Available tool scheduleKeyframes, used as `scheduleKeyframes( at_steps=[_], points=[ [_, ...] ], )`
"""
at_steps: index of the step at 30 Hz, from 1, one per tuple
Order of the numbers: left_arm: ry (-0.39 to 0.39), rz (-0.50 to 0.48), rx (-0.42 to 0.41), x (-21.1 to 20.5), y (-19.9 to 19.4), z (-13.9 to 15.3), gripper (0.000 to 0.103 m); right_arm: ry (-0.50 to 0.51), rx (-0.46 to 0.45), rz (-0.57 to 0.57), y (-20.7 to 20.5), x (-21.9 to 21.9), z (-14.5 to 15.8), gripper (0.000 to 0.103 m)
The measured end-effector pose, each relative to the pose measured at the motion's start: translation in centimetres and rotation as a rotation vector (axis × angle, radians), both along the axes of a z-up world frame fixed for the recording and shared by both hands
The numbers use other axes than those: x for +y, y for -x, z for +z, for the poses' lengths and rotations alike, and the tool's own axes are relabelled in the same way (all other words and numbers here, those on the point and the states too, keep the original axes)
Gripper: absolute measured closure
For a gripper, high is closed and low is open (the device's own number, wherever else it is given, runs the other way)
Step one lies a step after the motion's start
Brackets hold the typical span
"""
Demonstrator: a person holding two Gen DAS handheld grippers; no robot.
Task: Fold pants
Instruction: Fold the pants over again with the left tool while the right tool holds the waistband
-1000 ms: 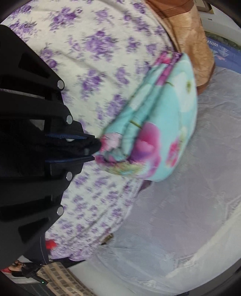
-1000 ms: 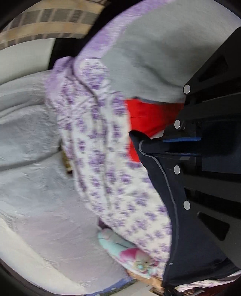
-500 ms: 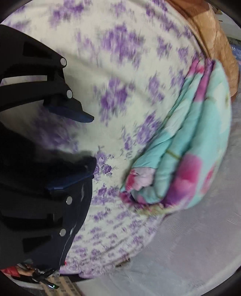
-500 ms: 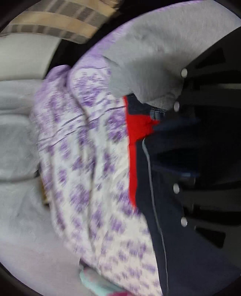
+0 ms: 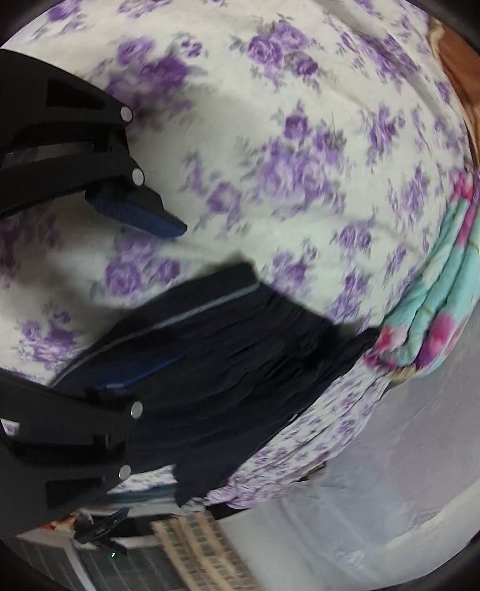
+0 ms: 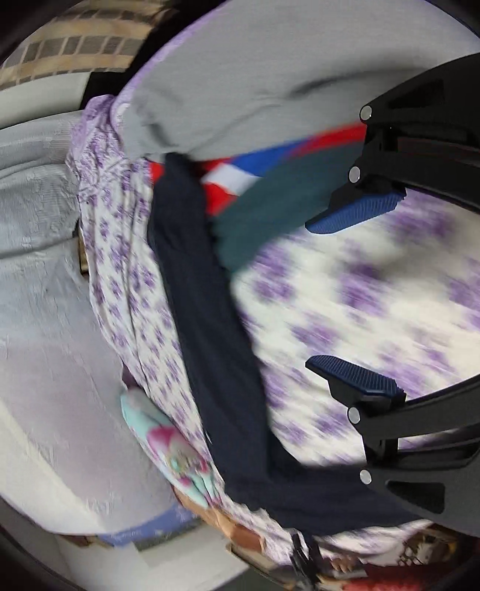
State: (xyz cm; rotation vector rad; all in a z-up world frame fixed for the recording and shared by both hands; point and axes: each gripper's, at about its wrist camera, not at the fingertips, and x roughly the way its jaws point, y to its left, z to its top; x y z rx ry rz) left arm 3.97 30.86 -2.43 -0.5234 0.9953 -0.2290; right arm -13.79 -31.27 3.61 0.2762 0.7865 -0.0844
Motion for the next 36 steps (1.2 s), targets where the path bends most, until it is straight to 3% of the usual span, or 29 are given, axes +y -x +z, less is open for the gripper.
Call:
scheduleKeyframes(
  at_steps=[4, 5, 8, 12, 14, 16, 20, 24, 26, 27, 28, 33, 36],
  points=[
    [0.079, -0.017, -0.009, -1.7, -2.8, -0.6, 0.031, -0.051, -0.023, -0.033, 5.4, 1.0, -0.4, 0.033],
    [0.062, 0.002, -0.016, -2.3, -3.7, -0.8, 0.032, -0.061, -0.025, -0.044, 6.5, 1.0, -0.4, 0.033],
    [0.004, 0.033, -0.071, -3.2, -4.5, -0.8, 0.049, -0.114, -0.006, -0.098, 11.0, 0.5, -0.6, 0.033],
    [0.135, 0.055, -0.133, -1.2, -3.4, -1.8, 0.069, -0.235, 0.064, -0.143, 16.3, -0.8, -2.2, 0.033],
    [0.18, 0.066, -0.14, -0.6, -3.3, -2.0, 0.071, -0.3, 0.095, -0.141, 18.8, -1.0, -3.4, 0.033],
    [0.168, 0.066, -0.138, -0.8, -3.4, -2.0, 0.071, -0.303, 0.087, -0.13, 20.4, -0.7, -3.8, 0.033],
    [0.151, 0.07, -0.142, -1.0, -3.2, -1.9, 0.071, -0.19, 0.061, -0.027, 21.3, 2.1, -4.2, 0.033],
    [0.147, 0.071, -0.138, -1.0, -3.2, -2.0, 0.071, 0.042, 0.13, 0.117, 19.5, 6.6, -6.0, 0.036],
    [0.149, 0.073, -0.138, -1.0, -3.1, -2.0, 0.071, 0.159, 0.153, 0.149, 19.0, 8.2, -6.7, 0.056],
    [0.152, 0.073, -0.137, -1.1, -3.1, -2.0, 0.071, 0.224, 0.172, 0.161, 18.8, 8.9, -7.1, 0.078],
    [0.151, 0.073, -0.137, -1.1, -3.1, -2.1, 0.071, 0.258, 0.17, 0.156, 18.7, 9.2, -7.1, 0.09],
    [0.122, 0.105, -0.156, -1.3, -2.0, -0.9, 0.073, 0.475, 0.112, 0.111, 17.3, 7.5, -2.0, 0.091],
    [0.147, 0.122, -0.202, -1.1, 0.5, 0.4, 0.075, 0.575, 0.084, 0.102, 13.0, 4.9, 1.9, 0.091]
  ],
)
